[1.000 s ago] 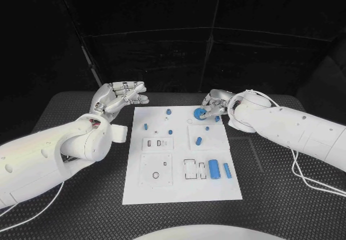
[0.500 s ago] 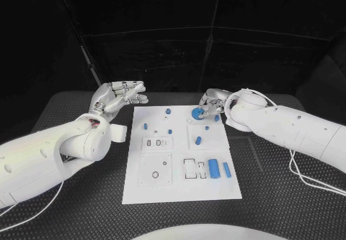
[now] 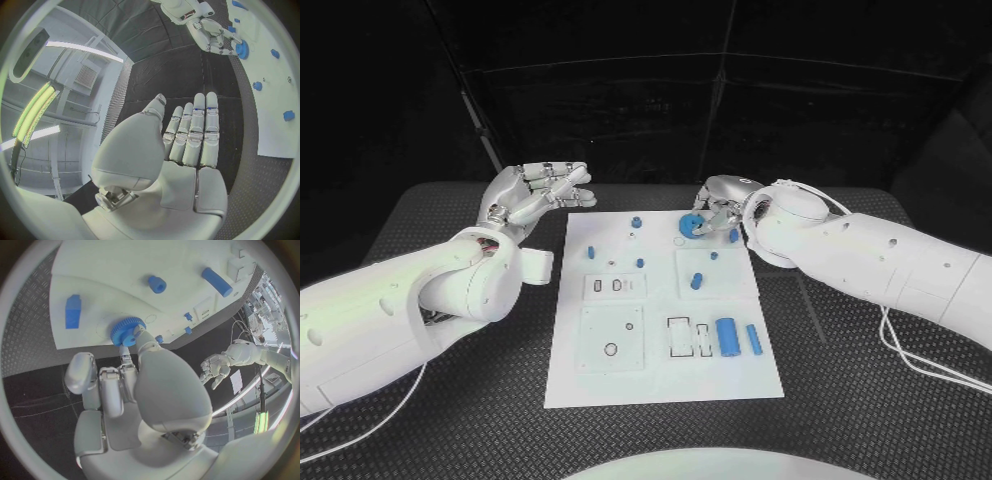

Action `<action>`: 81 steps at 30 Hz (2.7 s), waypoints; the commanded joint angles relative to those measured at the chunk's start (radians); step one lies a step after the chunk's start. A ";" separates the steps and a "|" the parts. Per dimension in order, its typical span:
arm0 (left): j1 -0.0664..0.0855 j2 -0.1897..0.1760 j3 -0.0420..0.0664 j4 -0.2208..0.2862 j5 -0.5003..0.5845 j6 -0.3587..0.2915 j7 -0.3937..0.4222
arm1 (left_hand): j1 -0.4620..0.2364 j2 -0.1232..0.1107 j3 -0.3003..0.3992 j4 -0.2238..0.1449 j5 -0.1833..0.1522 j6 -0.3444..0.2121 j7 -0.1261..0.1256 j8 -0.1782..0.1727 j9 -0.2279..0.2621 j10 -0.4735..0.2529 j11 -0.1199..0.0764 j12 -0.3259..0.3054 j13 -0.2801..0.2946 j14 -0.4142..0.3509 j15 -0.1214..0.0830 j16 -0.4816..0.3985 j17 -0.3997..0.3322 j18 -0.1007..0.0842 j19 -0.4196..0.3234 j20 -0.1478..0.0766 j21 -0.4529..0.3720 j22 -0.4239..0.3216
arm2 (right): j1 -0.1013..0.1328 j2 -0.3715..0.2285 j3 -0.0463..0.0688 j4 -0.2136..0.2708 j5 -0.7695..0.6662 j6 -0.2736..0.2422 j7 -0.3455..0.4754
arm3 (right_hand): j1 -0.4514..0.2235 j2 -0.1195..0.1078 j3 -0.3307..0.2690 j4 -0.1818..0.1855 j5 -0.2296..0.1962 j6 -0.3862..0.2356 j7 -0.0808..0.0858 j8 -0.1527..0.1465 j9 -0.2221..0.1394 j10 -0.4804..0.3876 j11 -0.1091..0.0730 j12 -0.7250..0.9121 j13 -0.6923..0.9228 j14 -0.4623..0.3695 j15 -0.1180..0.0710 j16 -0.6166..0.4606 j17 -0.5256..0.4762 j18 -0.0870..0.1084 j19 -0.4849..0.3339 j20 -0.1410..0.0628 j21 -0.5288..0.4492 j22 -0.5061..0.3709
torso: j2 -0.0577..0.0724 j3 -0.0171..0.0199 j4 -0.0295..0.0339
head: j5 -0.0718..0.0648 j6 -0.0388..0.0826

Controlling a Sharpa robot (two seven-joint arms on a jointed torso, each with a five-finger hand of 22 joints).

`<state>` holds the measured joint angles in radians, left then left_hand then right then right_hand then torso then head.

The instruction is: Assemble the parts on the task board

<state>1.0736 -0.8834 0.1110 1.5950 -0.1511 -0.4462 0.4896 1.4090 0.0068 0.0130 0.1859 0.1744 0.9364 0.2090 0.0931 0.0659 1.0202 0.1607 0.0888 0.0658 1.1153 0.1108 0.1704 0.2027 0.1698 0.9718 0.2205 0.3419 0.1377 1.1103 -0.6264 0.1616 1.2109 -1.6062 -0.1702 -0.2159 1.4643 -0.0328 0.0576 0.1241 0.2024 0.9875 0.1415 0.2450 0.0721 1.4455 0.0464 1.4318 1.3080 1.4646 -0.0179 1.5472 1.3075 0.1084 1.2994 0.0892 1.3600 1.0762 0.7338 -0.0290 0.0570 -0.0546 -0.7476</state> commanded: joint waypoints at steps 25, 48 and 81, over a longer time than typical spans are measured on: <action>0.002 0.011 0.001 -0.005 -0.004 0.015 0.002 | 0.008 0.002 0.000 -0.007 -0.004 0.005 -0.003 -0.006 -0.001 -0.002 0.002 -0.006 -0.002 0.004 0.003 -0.004 0.001 0.012 0.006 -0.001 -0.006 -0.001 | 0.000 0.140 -0.011 0.029 -0.105 -0.106 -0.035 | -0.022 0.002 0.021 0.000 0.014 0.027 -0.017 -0.004 0.000 0.013 -0.005 0.009 0.082 0.096 -0.009 0.007 0.212 -0.014 0.014 -0.006 0.009 0.012 | 0.001 -0.0007 -0.0004 | 0.017 -0.005; 0.002 0.018 0.001 -0.009 -0.004 0.017 0.000 | 0.008 0.003 -0.001 -0.009 -0.004 0.004 -0.002 -0.009 -0.001 -0.003 0.003 -0.010 -0.002 0.005 0.003 -0.007 0.003 0.013 0.007 -0.001 -0.007 -0.002 | 0.000 0.188 -0.053 -0.007 -0.127 -0.074 -0.037 | -0.054 -0.011 0.031 0.006 -0.013 -0.018 0.003 -0.052 -0.008 -0.005 0.011 -0.008 0.063 0.095 0.002 0.006 0.207 -0.015 0.011 0.001 0.007 0.009 | 0.000 0.0006 -0.0010 | 0.023 -0.015; 0.002 0.014 0.001 -0.014 -0.004 0.022 -0.006 | 0.008 0.002 -0.003 -0.011 -0.004 0.001 0.002 -0.015 -0.002 -0.006 0.005 -0.016 -0.002 0.006 0.004 -0.012 0.005 0.012 0.008 0.000 -0.009 -0.003 | -0.002 0.090 -0.053 0.062 -0.031 -0.187 0.027 | -0.144 -0.046 -0.011 0.078 -0.047 -0.081 0.023 -0.130 0.000 -0.014 0.033 -0.014 0.059 0.096 0.024 0.007 0.213 -0.013 0.007 0.025 0.007 0.008 | -0.001 0.0014 -0.0059 | 0.022 -0.015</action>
<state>1.0738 -0.8693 0.1110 1.5810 -0.1512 -0.4376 0.4797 1.4090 0.0068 0.0074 0.1803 0.1745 0.9364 0.2090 0.0853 0.0659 1.0165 0.1645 0.0794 0.0650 1.1153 0.1108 0.1618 0.2072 0.1698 0.9718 0.2205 0.3380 0.1353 1.1066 -0.5134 0.1075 1.2573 -1.7030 -0.2687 -0.2340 1.3235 -0.0784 0.0443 0.1979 0.1495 0.8979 0.1637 0.1159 0.0708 1.4293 0.0770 1.4160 1.3077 1.4667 0.0019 1.5508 1.3076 0.1087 1.3075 0.1094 1.3660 1.0853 0.7340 -0.0278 0.0547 -0.0306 -0.7634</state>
